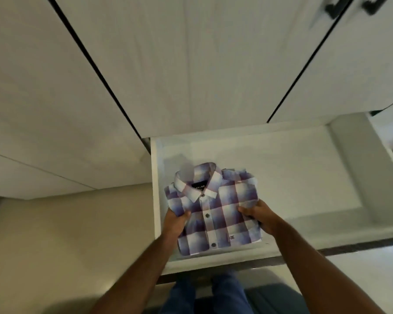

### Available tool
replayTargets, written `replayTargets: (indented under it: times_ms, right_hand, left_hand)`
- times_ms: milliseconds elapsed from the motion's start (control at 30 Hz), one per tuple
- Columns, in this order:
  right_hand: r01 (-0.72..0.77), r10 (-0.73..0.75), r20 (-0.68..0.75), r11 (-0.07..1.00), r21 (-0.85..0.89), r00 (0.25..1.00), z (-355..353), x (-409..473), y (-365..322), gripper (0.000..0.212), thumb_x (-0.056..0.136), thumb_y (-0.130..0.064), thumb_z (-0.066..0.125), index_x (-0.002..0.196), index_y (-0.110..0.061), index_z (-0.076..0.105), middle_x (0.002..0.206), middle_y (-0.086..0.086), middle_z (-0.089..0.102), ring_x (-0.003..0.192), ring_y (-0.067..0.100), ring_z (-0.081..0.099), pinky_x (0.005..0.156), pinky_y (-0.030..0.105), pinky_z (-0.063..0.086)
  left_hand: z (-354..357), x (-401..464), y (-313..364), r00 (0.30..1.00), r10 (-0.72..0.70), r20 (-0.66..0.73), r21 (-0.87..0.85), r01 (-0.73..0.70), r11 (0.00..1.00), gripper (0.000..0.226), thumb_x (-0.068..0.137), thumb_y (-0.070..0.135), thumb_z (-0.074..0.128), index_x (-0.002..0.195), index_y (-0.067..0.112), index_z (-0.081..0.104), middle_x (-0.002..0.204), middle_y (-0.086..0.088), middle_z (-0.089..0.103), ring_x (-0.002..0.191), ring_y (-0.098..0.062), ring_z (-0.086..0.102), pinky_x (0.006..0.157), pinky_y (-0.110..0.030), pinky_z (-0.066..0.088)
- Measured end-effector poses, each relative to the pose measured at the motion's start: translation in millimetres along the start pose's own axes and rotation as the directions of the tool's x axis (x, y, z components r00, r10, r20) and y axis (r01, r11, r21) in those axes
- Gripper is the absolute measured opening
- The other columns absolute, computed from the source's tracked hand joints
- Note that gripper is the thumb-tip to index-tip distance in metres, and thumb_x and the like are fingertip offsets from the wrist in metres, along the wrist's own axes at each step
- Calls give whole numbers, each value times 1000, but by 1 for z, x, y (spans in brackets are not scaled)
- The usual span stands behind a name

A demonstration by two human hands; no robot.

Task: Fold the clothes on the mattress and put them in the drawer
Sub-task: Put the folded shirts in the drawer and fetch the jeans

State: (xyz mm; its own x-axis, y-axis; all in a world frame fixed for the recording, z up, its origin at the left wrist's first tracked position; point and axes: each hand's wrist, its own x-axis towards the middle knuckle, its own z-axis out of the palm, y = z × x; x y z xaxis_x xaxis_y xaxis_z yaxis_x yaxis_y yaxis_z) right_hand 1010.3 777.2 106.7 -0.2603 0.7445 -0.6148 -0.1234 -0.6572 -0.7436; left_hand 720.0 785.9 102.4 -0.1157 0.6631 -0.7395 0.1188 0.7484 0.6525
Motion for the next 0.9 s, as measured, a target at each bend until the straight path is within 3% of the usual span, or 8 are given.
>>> replayTargets:
  times_ms: [167, 267, 367, 433, 533, 633, 767, 900]
  right_hand:
    - [-100, 100, -1, 995, -9, 995, -10, 31, 48, 34, 101, -3, 52, 133, 6, 44, 126, 35, 53, 115, 46, 56, 95, 45, 58]
    - [-279, 144, -304, 838, -469, 942, -16, 43, 56, 80, 86, -24, 81, 151, -10, 35, 149, 15, 47, 133, 32, 50, 109, 48, 47]
    - [-246, -33, -313, 547, -801, 949, -16, 44, 61, 113, 76, -61, 79, 160, -23, 14, 165, 8, 19, 151, 34, 22, 120, 52, 30]
    - [-67, -143, -112, 289, -955, 983, -5, 42, 64, 123, 77, -66, 75, 161, -26, -6, 170, 6, -6, 156, 34, -2, 126, 53, 16]
    - [135, -116, 139, -37, -990, 984, 15, 54, 78, 132, 77, -70, 72, 157, -29, -25, 165, 8, -31, 152, 35, -25, 125, 57, -2]
    - [158, -80, 166, -94, -983, 983, 15, 78, 102, 139, 70, -78, 71, 159, -26, -23, 164, 10, -32, 151, 39, -26, 122, 62, -7]
    - [145, -44, 150, -104, -984, 988, 8, 102, 120, 147, 62, -86, 69, 158, -26, -25, 164, 10, -32, 152, 37, -27, 122, 59, -8]
    - [123, 8, 122, -46, -991, 992, 11, 91, 106, 143, 67, -79, 72, 157, -27, -27, 164, 9, -33, 151, 36, -27, 122, 59, -8]
  left_hand:
    - [3, 30, -40, 991, -54, -123, 102, 67, 993, 48, 90, 12, 71, 134, 7, 52, 119, -10, 66, 113, -31, 65, 94, -45, 55]
    - [2, 28, -51, 974, 166, -157, 384, -94, 919, 80, 88, 11, 72, 154, 18, 28, 148, -3, 45, 137, -23, 45, 113, -45, 41]
    - [18, 28, -69, 943, 331, 10, 721, -236, 651, 100, 86, 27, 76, 161, 20, 10, 167, -4, 13, 154, -24, 14, 122, -50, 25]
    - [28, 33, -78, 922, 342, 182, 835, -329, 442, 113, 83, 45, 76, 161, 19, -2, 169, -7, -7, 155, -28, -5, 124, -55, 13]
    - [33, 54, -85, 882, 302, 363, 909, -406, 92, 135, 69, 67, 77, 160, 18, -10, 165, -15, -19, 152, -38, -18, 121, -65, 3]
    - [35, 76, -92, 847, 333, 413, 906, -418, -61, 145, 56, 74, 80, 161, 18, -2, 166, -18, -14, 151, -44, -13, 118, -69, 0]
    - [36, 102, -101, 854, 272, 444, 895, -440, -81, 138, 69, 73, 72, 154, 25, -24, 161, -14, -33, 146, -43, -29, 118, -69, 0]
    - [36, 91, -83, 867, 189, 461, 887, -454, -78, 132, 74, 72, 70, 156, 22, -21, 161, -15, -33, 147, -44, -27, 118, -66, -2]
